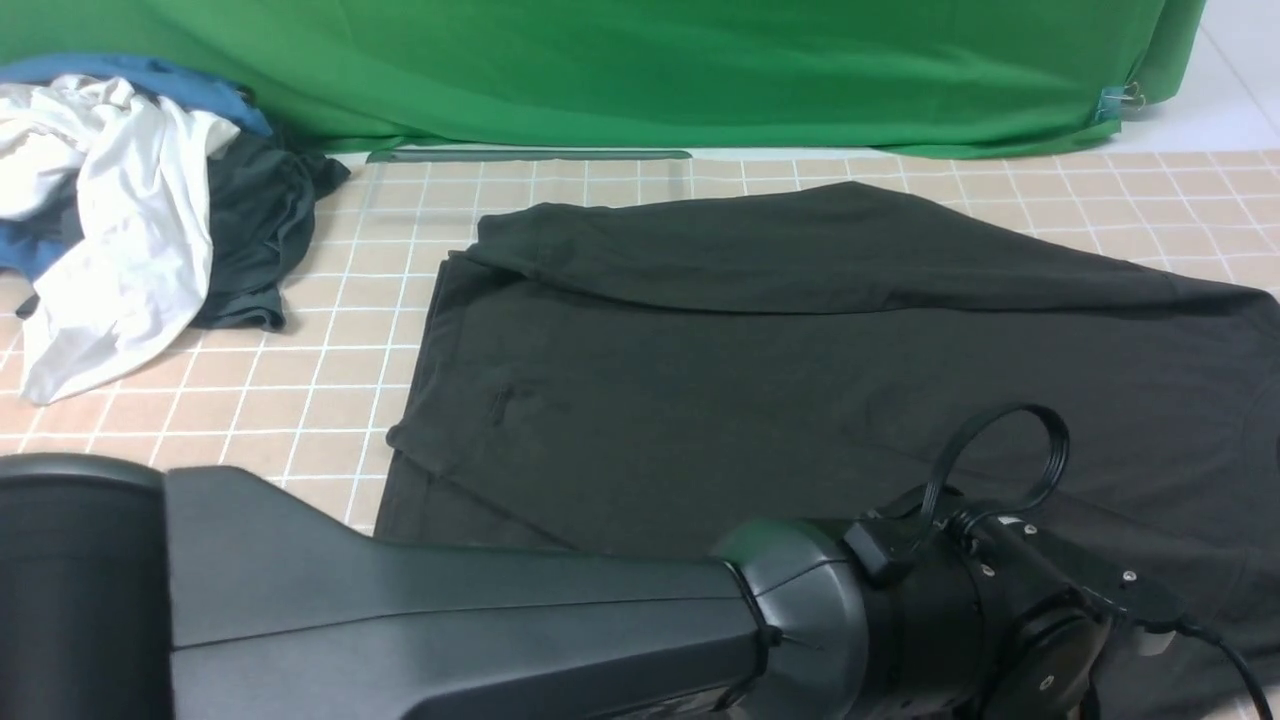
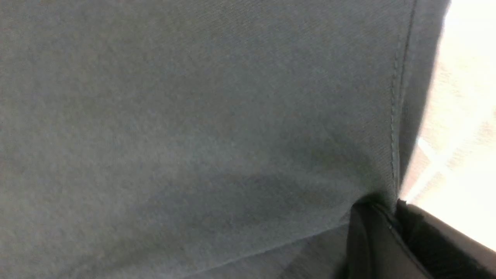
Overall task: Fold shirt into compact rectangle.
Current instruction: 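Grab the top left corner of the dark shirt with the left gripper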
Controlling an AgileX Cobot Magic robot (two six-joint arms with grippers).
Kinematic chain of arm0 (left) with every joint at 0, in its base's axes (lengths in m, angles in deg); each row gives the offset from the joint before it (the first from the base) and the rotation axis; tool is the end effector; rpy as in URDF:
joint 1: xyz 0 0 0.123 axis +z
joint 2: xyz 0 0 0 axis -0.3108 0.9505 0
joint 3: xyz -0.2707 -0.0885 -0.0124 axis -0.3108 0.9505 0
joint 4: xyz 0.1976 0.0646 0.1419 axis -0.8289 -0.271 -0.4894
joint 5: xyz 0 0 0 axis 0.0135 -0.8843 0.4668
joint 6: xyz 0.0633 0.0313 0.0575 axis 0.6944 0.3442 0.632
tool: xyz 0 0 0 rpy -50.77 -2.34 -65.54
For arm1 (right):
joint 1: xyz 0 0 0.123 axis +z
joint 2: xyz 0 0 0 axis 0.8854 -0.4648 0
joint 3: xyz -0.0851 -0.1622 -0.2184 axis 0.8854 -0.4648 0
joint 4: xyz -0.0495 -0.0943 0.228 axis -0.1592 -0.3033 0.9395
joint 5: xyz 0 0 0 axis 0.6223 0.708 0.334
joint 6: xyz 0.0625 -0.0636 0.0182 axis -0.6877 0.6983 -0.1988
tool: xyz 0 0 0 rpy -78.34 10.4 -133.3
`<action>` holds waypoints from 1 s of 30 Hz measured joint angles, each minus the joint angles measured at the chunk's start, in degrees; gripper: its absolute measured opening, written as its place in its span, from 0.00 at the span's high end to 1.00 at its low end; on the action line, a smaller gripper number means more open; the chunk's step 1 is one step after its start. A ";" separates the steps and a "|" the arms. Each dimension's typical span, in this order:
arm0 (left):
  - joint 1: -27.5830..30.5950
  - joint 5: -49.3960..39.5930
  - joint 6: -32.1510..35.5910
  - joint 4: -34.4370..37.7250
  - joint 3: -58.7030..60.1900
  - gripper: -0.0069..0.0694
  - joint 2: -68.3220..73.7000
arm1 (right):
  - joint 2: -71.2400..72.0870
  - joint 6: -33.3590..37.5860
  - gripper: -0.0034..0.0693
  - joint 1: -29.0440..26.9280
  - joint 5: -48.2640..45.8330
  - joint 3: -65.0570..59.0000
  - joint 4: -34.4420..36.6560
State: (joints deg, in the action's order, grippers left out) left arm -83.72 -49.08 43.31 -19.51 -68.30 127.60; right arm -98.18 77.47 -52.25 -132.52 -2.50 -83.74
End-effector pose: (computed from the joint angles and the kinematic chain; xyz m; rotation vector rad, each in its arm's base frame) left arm 0.1656 -0.3950 0.1672 1.0869 2.6743 -0.5608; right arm 0.1119 0.0107 0.3285 -0.1725 2.4286 -0.0424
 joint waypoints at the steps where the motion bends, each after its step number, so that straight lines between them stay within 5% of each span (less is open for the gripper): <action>1: 0.00 -0.50 0.00 0.60 0.00 0.87 -0.11 | 0.00 0.00 0.78 0.00 0.33 0.00 -0.07; 22: -2.37 -2.45 -0.75 3.11 0.00 0.86 -0.11 | -20.05 -1.82 0.88 0.00 -0.19 0.05 -0.86; 30: -2.48 -4.95 -2.53 4.51 0.00 0.50 -1.28 | -23.16 1.22 0.88 -9.75 -1.94 4.32 1.26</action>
State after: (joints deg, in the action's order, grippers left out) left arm -86.20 -54.03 40.78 -15.00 -68.30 126.32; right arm -121.34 78.69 -61.99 -134.46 1.82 -82.48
